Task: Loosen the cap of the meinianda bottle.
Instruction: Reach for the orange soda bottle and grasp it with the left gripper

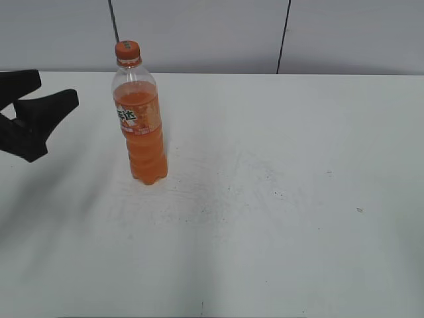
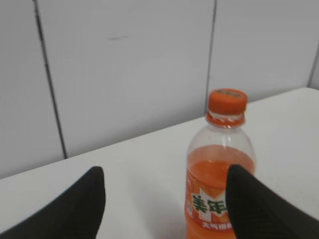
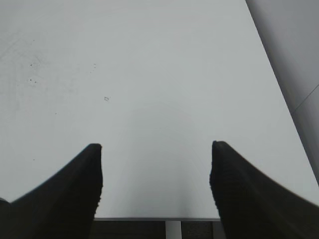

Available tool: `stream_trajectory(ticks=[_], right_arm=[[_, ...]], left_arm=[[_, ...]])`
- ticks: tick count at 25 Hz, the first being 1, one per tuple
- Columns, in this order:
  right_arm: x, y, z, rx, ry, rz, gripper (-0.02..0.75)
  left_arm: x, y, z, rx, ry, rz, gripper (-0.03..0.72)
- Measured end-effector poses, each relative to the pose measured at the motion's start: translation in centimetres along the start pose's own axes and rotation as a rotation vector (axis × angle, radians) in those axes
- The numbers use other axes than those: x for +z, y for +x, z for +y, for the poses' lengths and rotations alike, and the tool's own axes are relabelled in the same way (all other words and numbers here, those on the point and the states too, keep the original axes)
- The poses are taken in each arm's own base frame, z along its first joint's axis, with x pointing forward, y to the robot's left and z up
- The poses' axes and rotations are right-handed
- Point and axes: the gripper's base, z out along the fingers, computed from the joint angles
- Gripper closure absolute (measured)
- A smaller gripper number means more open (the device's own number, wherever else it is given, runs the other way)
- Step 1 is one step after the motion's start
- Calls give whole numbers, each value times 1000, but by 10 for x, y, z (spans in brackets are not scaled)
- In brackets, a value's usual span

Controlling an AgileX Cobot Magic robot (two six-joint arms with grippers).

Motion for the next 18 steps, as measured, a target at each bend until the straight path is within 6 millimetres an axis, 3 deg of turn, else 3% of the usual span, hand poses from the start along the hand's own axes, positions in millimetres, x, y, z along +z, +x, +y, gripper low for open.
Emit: stream_trajectory(ticks=[6,11,18], right_arm=[[0,0,0,0,0,0,228],[0,0,0,0,0,0,228],[0,0,0,0,0,0,228]], left_arm=[[6,29,21,64,239,21,221],[30,33,41,117,443,76,218],[62,45,55,131,553,107,36]])
